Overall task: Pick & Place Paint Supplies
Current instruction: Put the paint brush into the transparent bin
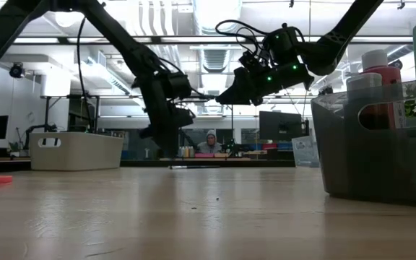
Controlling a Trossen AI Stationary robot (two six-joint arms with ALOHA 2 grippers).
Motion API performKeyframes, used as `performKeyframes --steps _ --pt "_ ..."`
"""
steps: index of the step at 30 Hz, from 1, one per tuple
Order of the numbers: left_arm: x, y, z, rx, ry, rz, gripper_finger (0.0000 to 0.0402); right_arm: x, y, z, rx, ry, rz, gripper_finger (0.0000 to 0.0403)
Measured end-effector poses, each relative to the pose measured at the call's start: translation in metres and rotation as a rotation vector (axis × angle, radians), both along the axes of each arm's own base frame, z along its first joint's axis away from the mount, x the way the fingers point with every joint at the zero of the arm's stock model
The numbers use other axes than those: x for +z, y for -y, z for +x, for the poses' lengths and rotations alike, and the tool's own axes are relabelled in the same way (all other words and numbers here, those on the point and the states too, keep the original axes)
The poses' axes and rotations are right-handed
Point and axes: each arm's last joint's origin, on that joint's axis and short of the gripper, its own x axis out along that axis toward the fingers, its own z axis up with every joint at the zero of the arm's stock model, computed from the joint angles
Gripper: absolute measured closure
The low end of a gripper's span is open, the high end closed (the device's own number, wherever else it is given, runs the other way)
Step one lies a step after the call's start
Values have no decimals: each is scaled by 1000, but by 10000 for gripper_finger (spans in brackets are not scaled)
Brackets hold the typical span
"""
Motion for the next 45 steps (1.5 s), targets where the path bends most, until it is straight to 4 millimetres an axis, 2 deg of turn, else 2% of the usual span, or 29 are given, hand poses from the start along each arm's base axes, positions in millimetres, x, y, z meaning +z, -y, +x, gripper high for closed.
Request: performKeyframes --steps 6,22,29,34,38,45 --pt "-11 -4 0 7 -20 -18 401 0 0 0 -1 1 3 233" --pt "-10 -9 -2 11 0 3 401 0 0 0 -2 2 7 233" --pt "-10 -9 -2 101 36 -67 401 0 0 0 -2 3 7 233" --pt "-1 -19 -2 148 74 -68 401 0 0 0 -2 3 7 233" --pt "11 -28 0 225 169 -144 401 0 0 0 -2 3 7 233" --pt "16 -38 -3 263 179 -105 401 0 0 0 -2 3 6 233"
